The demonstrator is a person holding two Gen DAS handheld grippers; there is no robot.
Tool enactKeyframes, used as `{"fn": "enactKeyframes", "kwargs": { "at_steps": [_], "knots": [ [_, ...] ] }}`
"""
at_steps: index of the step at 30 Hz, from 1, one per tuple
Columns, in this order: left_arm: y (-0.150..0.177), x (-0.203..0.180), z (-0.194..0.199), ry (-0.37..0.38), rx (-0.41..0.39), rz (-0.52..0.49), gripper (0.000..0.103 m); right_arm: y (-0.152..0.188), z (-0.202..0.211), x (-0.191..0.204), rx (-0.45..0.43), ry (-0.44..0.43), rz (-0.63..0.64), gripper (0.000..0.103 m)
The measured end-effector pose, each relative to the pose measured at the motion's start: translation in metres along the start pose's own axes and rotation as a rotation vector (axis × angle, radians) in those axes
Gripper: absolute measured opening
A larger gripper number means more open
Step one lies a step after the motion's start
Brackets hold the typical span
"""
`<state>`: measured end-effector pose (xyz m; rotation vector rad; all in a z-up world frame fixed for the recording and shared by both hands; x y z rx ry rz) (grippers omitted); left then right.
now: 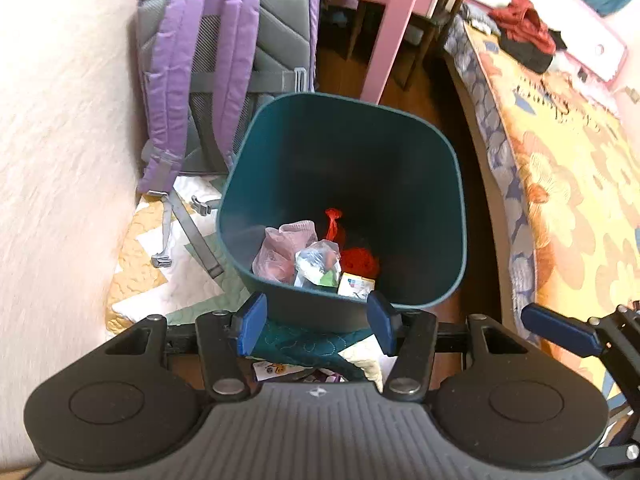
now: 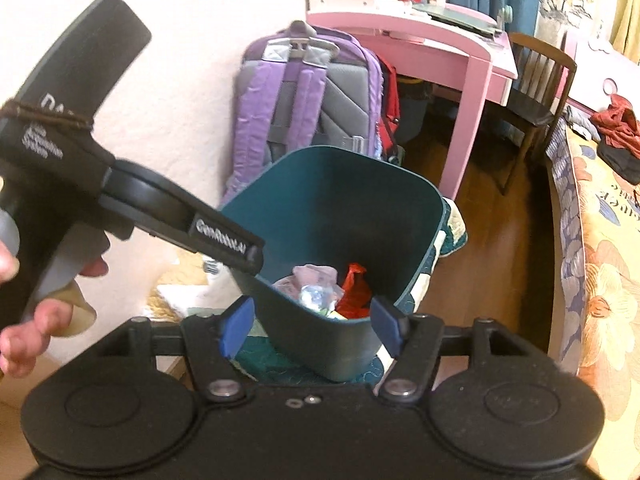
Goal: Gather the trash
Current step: 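Withdraw both open tools from the wastebasket toward the floor pile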
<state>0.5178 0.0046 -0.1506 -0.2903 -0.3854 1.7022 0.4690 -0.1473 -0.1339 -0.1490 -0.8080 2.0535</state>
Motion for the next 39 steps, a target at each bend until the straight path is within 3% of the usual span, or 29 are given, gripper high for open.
{"fn": "enactKeyframes", "kwargs": {
  "at_steps": [9, 13, 16, 22, 27, 31, 36, 39],
  "knots": [
    [0.033, 0.008, 0.044, -0.007, -0.086, -0.009, 0.055, 0.013, 0.034, 0.015, -0.05, -0.045, 0.005, 0.071],
    [0.054, 0.015, 0.06, -0.019, -0.122, -0.008, 0.065, 0.019, 0.049, 0.018, -0.081, -0.057, 0.012, 0.074],
    [0.072, 0.02, 0.071, -0.027, -0.148, -0.009, 0.066, 0.027, 0.058, 0.02, -0.106, -0.069, 0.014, 0.077],
    [0.115, 0.033, 0.084, -0.03, -0.202, -0.016, 0.081, 0.05, 0.07, 0.028, -0.14, -0.09, 0.044, 0.086],
    [0.151, 0.05, 0.074, 0.015, -0.183, 0.033, 0.081, 0.074, 0.069, 0.039, -0.149, -0.133, 0.064, 0.094],
    [0.179, 0.066, 0.054, 0.006, -0.154, 0.098, 0.081, 0.097, 0.06, 0.042, -0.151, -0.166, 0.051, 0.103],
    [0.212, 0.076, 0.025, 0.016, -0.133, 0.138, 0.085, 0.13, 0.039, 0.036, -0.117, -0.17, 0.004, 0.103],
    [0.231, 0.076, 0.001, 0.021, -0.113, 0.139, 0.103, 0.152, 0.021, 0.031, -0.08, -0.167, -0.009, 0.103]
  ]
}}
Point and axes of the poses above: each gripper's, at about its wrist camera, not at the fingertips, and z roughly against the way its jaws point, x to its left, y to its underside, the point moved 2 cm from there along -z, roughly the way its jaws point, and after that the axes turned 9 degrees about -y, right-handed, at the moved point
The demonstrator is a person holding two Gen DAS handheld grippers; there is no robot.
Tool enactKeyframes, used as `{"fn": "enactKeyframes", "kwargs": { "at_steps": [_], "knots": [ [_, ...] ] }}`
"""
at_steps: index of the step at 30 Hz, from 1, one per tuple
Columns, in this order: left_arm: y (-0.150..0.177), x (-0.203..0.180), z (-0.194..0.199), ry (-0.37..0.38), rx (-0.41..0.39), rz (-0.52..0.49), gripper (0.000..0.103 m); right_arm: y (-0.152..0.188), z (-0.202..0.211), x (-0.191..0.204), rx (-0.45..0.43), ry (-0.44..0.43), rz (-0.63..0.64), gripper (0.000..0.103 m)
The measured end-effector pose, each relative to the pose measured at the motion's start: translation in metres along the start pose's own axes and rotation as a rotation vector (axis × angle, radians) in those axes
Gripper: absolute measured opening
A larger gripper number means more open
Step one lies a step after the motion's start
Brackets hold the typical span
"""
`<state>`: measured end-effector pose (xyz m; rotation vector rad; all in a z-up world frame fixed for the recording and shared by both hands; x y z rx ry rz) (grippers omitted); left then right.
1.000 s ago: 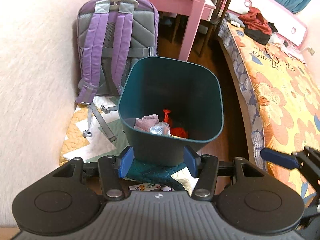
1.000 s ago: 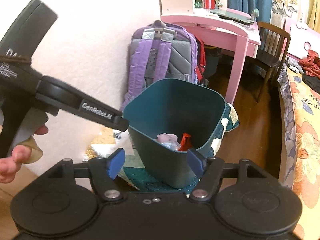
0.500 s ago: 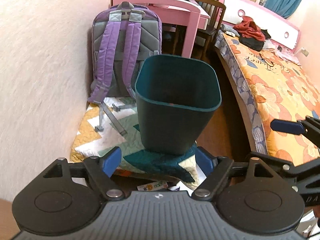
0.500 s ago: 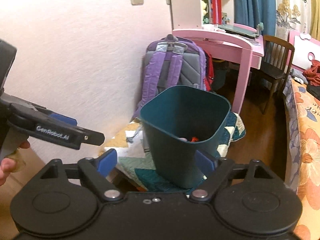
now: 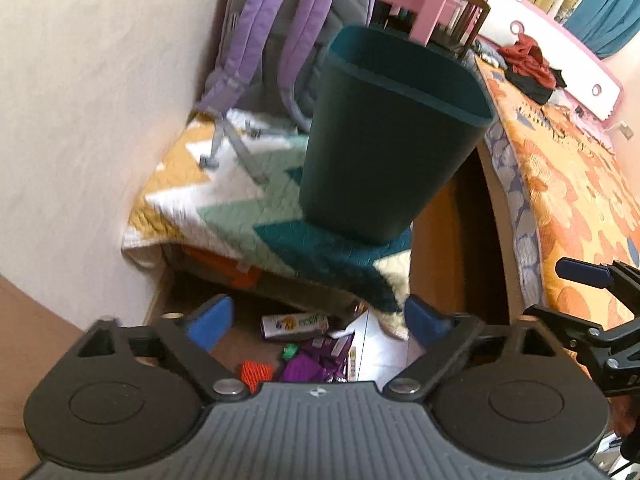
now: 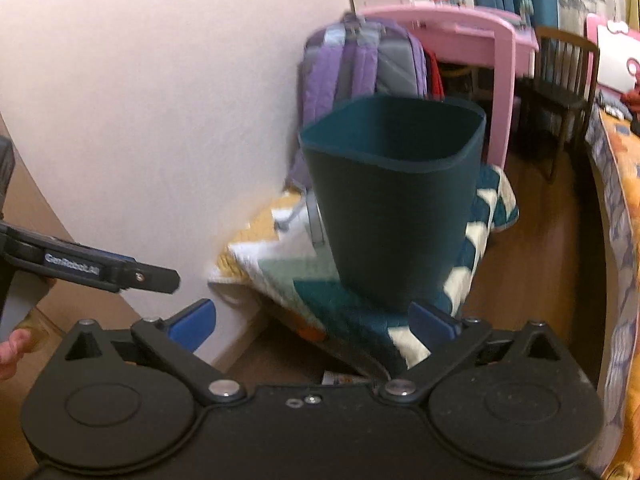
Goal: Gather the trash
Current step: 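Withdraw both open tools from the wastebasket toward the floor pile, then grasp the orange mesh sleeve with left tool while right tool grasps purple snack bags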
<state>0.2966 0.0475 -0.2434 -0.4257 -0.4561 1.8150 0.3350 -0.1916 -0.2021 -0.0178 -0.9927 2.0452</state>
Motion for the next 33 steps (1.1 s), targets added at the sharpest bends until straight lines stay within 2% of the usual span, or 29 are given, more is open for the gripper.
{"fn": "enactKeyframes", "kwargs": {
  "at_steps": [2, 5, 13, 17, 23, 26, 33],
  "knots": [
    [0.016, 0.003, -0.019, -0.001, 0.019, 0.008, 0.103, 0.019, -0.013, -0.005, 0.028, 0.016, 0.004, 0.103],
    [0.041, 0.009, -0.057, -0.017, 0.089, 0.02, 0.103, 0.051, -0.037, -0.017, 0.069, 0.043, -0.013, 0.103],
    [0.118, 0.032, -0.184, -0.091, 0.22, 0.05, 0.103, 0.143, -0.124, -0.053, 0.176, 0.092, -0.072, 0.103],
    [0.156, 0.039, -0.25, -0.119, 0.256, 0.039, 0.103, 0.187, -0.173, -0.075, 0.212, 0.112, -0.104, 0.103],
    [0.195, 0.048, -0.338, -0.189, 0.271, 0.01, 0.103, 0.25, -0.242, -0.107, 0.272, 0.169, -0.178, 0.103],
    [0.206, 0.054, -0.374, -0.2, 0.292, 0.017, 0.103, 0.274, -0.27, -0.124, 0.283, 0.18, -0.303, 0.103],
    [0.226, 0.066, -0.426, -0.212, 0.316, -0.006, 0.103, 0.323, -0.322, -0.159, 0.257, 0.167, -0.749, 0.103]
  ]
}}
Point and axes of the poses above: each gripper's, at about its wrist camera, not at the fingertips, and z roughly against the way its jaws point, x to its left, y to its underside, the point moved 2 cm from there along -z, roughly the way its jaws point, and after that the axes turned 9 degrees about -y, right-handed, at the moved point
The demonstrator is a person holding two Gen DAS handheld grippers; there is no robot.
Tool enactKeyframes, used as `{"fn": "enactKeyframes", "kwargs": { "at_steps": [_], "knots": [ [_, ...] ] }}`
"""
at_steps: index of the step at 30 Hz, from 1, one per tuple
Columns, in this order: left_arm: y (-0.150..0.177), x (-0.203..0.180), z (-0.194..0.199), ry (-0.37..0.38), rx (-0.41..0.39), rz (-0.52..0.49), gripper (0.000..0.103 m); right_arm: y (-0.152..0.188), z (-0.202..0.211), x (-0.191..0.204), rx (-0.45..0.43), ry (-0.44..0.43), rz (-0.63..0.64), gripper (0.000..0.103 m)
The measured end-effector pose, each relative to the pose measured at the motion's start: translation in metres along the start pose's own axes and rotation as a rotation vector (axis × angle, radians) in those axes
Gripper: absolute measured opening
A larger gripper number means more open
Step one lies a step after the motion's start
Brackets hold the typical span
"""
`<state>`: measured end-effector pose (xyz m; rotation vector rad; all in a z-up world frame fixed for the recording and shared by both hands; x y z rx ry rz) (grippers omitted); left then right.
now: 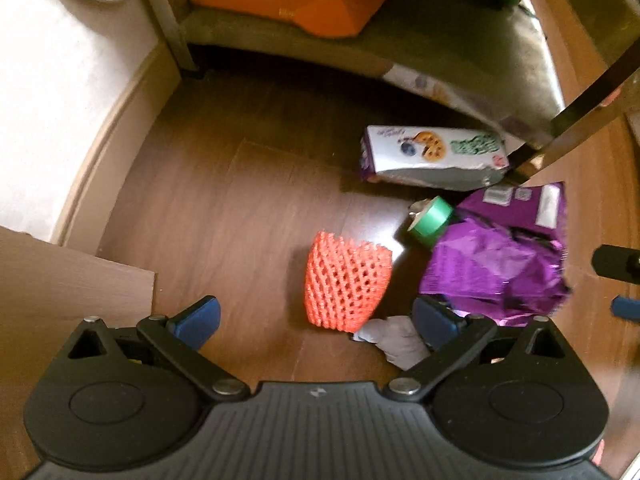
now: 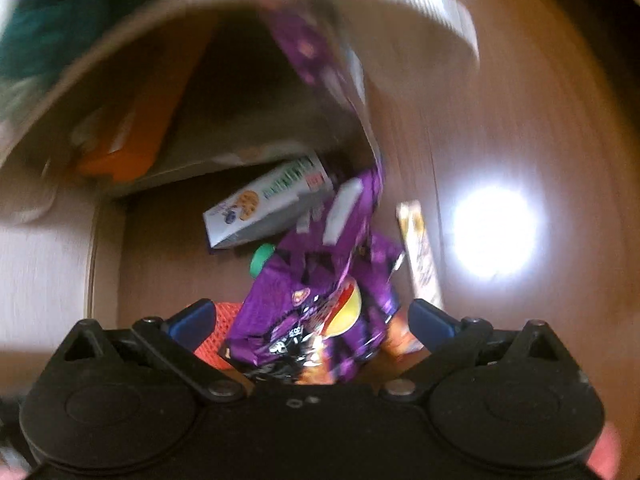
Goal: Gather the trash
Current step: 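Grasp the orange mesh sleeve with left tool while right tool grasps purple snack bags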
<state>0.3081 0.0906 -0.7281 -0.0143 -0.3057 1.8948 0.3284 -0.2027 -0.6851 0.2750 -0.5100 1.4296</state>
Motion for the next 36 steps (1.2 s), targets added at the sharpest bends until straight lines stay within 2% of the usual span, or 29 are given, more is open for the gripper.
{"fn": "enactKeyframes", "kwargs": {
  "at_steps": [6, 10, 13, 17, 20, 22, 24, 26, 29, 31, 32, 33, 34, 36],
  "knots": [
    [-0.007, 0.008, -0.041, 0.018, 0.038, 0.038, 0.103, 0.017, -0.048, -0.035, 0.041, -0.051, -0.314, 0.103],
    [-0.012, 0.009, -0.067, 0.066, 0.078, 0.056, 0.103, 0.03, -0.07, -0.059, 0.059, -0.031, -0.53, 0.103],
    [-0.015, 0.007, -0.09, 0.105, 0.121, 0.066, 0.103, 0.036, -0.086, -0.073, 0.079, -0.061, -0.662, 0.103],
    [-0.015, 0.004, -0.114, 0.145, 0.181, 0.057, 0.103, 0.034, -0.098, -0.069, 0.084, -0.076, -0.598, 0.103],
    [-0.013, 0.003, -0.129, 0.151, 0.205, 0.064, 0.102, 0.036, -0.104, -0.072, 0.097, -0.093, -0.588, 0.098],
    [-0.011, 0.002, -0.135, 0.15, 0.212, 0.063, 0.101, 0.037, -0.108, -0.074, 0.103, -0.097, -0.595, 0.09],
    [-0.009, 0.001, -0.139, 0.151, 0.222, 0.067, 0.091, 0.038, -0.11, -0.075, 0.106, -0.1, -0.589, 0.082],
    [-0.007, 0.0, -0.143, 0.15, 0.241, 0.073, 0.064, 0.035, -0.116, -0.075, 0.106, -0.099, -0.579, 0.071],
    [-0.005, 0.001, -0.143, 0.14, 0.247, 0.079, 0.043, 0.035, -0.114, -0.073, 0.109, -0.093, -0.555, 0.063],
    [-0.003, 0.001, -0.141, 0.133, 0.249, 0.085, 0.032, 0.035, -0.111, -0.071, 0.1, -0.089, -0.536, 0.055],
    [-0.003, 0.001, -0.139, 0.128, 0.247, 0.087, 0.03, 0.035, -0.107, -0.071, 0.098, -0.081, -0.527, 0.053],
    [-0.002, 0.001, -0.137, 0.124, 0.245, 0.09, 0.028, 0.034, -0.105, -0.07, 0.094, -0.081, -0.522, 0.046],
    [-0.001, 0.001, -0.135, 0.118, 0.243, 0.092, 0.019, 0.034, -0.102, -0.068, 0.09, -0.079, -0.512, 0.035],
    [0.001, 0.002, -0.13, 0.098, 0.243, 0.094, 0.016, 0.032, -0.096, -0.065, 0.095, -0.072, -0.482, 0.03]
  ]
}}
Point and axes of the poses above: each gripper's, at about its wrist camera, not at the fingertips, and z roughly against the way its jaws point, x to its left, y to its underside, the point moved 2 cm from there along -z, roughly the way its jaws point, and after that the axes turned 9 degrees about -y, right-handed, at the moved point
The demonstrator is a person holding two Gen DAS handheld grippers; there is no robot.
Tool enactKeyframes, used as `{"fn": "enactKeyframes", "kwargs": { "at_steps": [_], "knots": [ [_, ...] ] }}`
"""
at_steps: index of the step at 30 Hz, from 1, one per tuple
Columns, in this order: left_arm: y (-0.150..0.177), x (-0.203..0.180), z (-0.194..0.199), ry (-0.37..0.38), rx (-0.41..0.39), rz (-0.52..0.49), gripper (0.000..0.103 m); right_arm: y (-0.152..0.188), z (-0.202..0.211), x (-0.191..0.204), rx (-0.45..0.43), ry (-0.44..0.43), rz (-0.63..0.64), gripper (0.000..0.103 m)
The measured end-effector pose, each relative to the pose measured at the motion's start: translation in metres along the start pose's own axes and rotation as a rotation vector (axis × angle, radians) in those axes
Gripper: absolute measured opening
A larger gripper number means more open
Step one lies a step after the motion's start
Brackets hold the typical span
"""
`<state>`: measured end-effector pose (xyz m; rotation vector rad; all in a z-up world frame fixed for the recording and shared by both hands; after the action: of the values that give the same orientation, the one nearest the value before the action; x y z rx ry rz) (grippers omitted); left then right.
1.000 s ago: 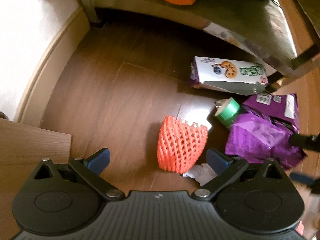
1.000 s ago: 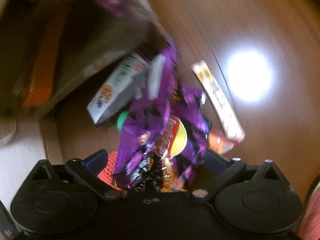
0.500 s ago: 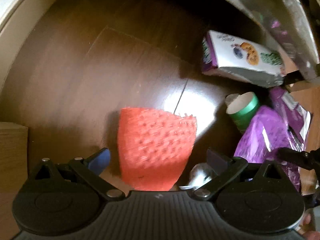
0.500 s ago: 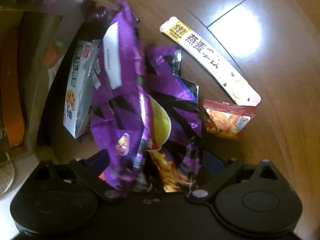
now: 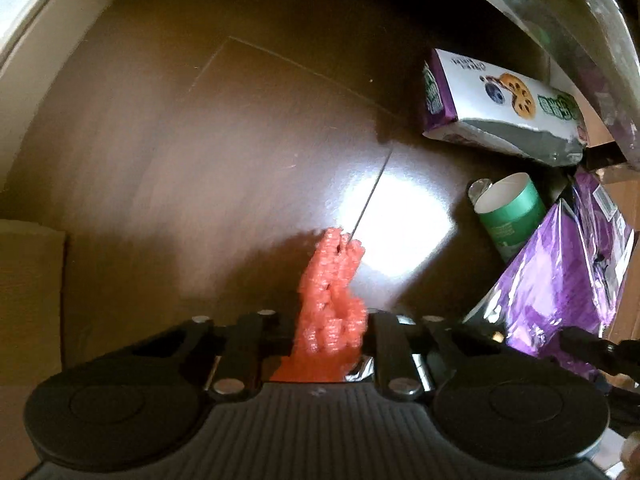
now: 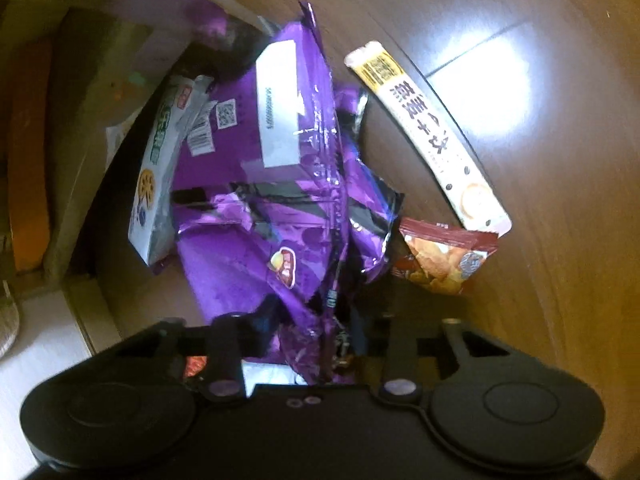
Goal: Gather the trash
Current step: 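Grasp the orange mesh sleeve with left tool while right tool grasps purple snack bags, then lift the orange mesh and purple bags up over the wastebasket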
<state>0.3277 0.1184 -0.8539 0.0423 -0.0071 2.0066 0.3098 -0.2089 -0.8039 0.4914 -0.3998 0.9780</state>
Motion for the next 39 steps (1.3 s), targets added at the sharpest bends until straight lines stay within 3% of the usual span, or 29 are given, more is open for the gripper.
{"fn": "enactKeyframes", "kwargs": {
  "at_steps": [4, 12, 24, 27, 39],
  "knots": [
    [0.004, 0.002, 0.013, -0.027, 0.001, 0.019, 0.013, 0.002, 0.016, 0.011, -0.009, -0.017, 0.056, 0.02],
    [0.009, 0.028, 0.082, 0.003, -0.003, 0.094, 0.013, 0.011, 0.075, 0.038, -0.017, -0.052, 0.149, 0.018],
    [0.039, 0.015, 0.259, 0.076, -0.028, 0.099, 0.013, 0.063, 0.201, 0.084, 0.081, -0.021, 0.183, 0.018],
    [0.046, 0.01, 0.304, 0.088, -0.03, 0.097, 0.013, 0.078, 0.24, 0.103, 0.091, -0.008, 0.244, 0.018],
    [0.036, -0.017, 0.498, 0.142, -0.179, 0.046, 0.013, 0.095, 0.4, 0.209, -0.015, -0.063, 0.493, 0.018]
  ]
}}
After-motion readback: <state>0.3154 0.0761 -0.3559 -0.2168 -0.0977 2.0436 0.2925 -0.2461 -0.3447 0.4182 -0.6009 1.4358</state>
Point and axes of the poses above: each gripper's, at about its wrist camera, not at the fingertips, and z roughly against the way its jaws point, x to its left, y to its underside, the point moved 2 cm from there along -z, roughly the way its jaws point, and after that the axes turned 9 degrees about -y, right-handed, at the moved point
